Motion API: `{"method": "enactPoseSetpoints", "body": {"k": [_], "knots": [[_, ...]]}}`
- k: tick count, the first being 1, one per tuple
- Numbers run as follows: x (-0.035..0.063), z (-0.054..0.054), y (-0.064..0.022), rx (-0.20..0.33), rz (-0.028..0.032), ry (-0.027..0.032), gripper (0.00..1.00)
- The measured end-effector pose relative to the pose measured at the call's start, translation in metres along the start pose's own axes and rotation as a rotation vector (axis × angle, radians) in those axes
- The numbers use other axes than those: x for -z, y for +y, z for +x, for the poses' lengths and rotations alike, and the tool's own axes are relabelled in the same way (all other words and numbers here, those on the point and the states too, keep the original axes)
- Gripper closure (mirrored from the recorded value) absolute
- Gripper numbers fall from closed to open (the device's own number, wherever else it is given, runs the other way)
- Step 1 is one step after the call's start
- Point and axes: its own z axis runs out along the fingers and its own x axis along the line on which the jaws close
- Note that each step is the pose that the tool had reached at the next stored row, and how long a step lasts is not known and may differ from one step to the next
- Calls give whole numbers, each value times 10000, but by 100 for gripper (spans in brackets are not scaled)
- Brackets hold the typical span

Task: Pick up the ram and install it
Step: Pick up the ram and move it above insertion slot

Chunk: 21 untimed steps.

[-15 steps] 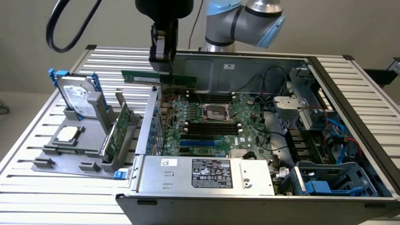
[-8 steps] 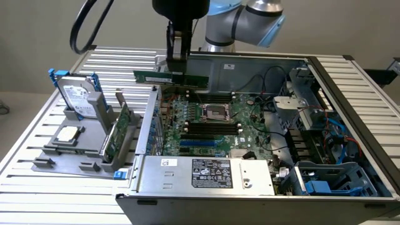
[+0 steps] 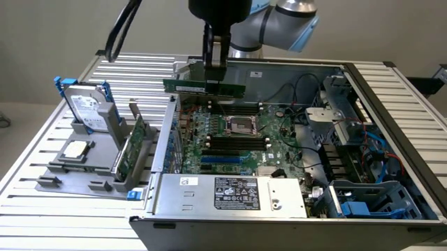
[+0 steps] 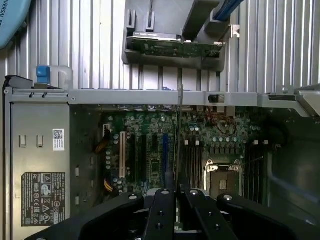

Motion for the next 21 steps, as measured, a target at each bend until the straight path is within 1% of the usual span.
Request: {"method": "enactPoseSetpoints", "body": {"k": [5, 11, 16, 21], "knots": [[-29, -64, -177, 2, 4, 0, 86], [-96, -182, -349, 3, 34, -1, 86], [-164, -306, -445, 5, 55, 1, 86], [-246, -431, -517, 18, 63, 14, 86]]}}
